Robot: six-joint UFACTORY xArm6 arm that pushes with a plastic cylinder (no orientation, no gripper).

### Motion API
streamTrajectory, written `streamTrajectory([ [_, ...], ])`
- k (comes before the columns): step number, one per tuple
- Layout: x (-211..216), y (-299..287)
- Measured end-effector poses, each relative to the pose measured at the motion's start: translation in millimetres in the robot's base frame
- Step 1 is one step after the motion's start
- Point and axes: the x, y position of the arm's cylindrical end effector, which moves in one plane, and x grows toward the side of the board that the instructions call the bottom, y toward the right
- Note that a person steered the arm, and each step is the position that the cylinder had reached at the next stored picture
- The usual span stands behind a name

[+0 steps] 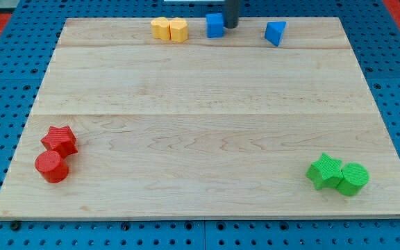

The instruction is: Move the blue triangle to the bottom the blue cube

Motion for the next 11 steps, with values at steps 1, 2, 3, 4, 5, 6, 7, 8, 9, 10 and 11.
streamTrajectory([
  [1,-4.3,25.9],
  [2,-10.5,113.4],
  [3,26.4,165.3],
  [4,33.4,109.4],
  [5,29.1,45.5],
  [6,25.5,49.4],
  [7,21.0,56.4],
  [8,19.3,42.9],
  [9,7.9,41.5],
  [10,1.7,37.0],
  [11,11.6,1.3],
])
